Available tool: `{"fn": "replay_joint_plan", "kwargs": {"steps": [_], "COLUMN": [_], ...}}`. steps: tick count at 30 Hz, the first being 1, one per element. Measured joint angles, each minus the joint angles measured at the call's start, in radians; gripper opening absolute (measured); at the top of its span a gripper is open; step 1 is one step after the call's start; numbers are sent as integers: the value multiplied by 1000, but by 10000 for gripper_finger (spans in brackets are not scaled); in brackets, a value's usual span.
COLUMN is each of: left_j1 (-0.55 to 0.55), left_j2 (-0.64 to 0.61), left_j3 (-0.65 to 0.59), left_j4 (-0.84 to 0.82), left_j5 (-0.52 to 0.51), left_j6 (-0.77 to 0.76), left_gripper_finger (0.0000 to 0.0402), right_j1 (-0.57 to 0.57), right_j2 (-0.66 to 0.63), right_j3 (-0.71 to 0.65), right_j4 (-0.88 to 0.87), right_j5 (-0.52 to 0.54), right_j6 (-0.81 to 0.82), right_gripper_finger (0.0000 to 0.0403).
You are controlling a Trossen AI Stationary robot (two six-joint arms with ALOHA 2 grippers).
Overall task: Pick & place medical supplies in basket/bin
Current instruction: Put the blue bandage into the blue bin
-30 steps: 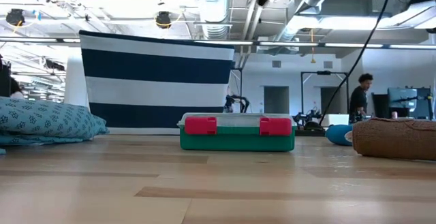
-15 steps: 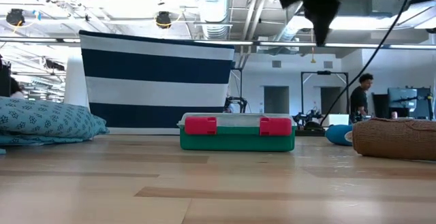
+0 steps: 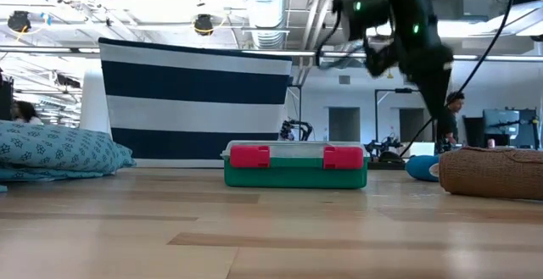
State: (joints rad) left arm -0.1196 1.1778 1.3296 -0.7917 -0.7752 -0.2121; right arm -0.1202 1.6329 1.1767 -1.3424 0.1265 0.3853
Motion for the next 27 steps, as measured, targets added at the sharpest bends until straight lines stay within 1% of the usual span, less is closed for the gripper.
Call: {"fn": "replay_joint_plan", "kwargs": {"steps": [4,6,9,14,19,27], "left_j1": [0,0,0,0,0,0], "left_j2": [0,0,0,0,0,0], "left_j3": [0,0,0,0,0,0], "left_j4": [1,-2,-3,-3,-9,-40], "left_j5": [-31,-45,-56,-69,-68,-72], "left_j6": [-5,-4,9,13,40,52], "left_gripper_finger": [199,199,199,199,199,199], "right_j1": [-33,-48,-68,-100,-103,-61], "right_j2": [-2,-2,-2,-2,10,9], "right_j3": [-58,-75,-94,-120,-121,-121], "right_j4": [58,70,139,244,221,233], "right_j5": [-24,-24,-28,-120,-104,-103], "right_j6": [84,97,101,132,228,329], "right_gripper_finger": [237,237,237,237,237,231]}}
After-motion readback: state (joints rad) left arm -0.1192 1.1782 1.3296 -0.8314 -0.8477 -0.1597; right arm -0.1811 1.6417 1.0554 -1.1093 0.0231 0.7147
